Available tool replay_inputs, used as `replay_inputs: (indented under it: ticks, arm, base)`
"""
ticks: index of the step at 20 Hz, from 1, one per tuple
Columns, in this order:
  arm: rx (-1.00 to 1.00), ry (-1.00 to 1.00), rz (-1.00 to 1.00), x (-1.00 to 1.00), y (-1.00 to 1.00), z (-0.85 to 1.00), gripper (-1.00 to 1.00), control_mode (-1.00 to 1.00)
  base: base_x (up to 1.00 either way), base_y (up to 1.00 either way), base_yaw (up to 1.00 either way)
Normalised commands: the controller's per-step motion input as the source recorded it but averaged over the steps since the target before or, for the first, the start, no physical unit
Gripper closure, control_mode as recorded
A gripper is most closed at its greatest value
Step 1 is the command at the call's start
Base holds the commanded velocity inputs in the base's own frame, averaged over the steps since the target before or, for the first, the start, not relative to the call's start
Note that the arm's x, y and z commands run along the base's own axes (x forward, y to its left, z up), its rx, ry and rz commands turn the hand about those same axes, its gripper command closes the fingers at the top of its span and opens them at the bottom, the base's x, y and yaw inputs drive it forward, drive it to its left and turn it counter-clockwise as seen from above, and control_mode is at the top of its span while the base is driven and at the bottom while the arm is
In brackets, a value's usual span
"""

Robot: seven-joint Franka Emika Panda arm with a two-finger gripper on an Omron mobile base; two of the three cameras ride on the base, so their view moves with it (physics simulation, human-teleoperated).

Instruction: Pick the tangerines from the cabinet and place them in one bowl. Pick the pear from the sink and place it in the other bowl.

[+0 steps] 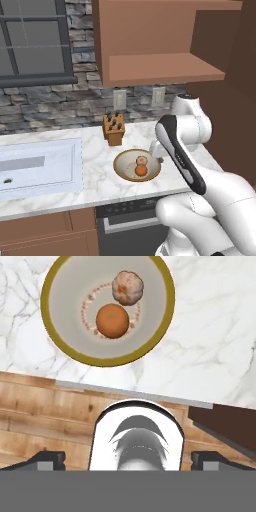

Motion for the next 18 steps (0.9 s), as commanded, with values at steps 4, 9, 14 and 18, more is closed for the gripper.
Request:
replay_inputs:
  ticks: [4,9,14,18]
  arm:
    - [0.00,0.00,0.00,-0.06,-0.28,0.35,-1.00,-1.00]
    - [0.00,0.00,0.00,-0.02,-0.23,0.26,-1.00,-1.00]
    - [0.00,0.00,0.00,-0.14,-0.14,0.26,-1.00,-1.00]
    - [0.00,0.00,0.00,-0.34,-0.07,0.17,-1.00,-1.00]
  base:
    - [0.00,0.00,0.00]
    - [0.00,0.00,0.00]
    - [0.00,0.00,0.00]
    - [0.00,0.00,0.00]
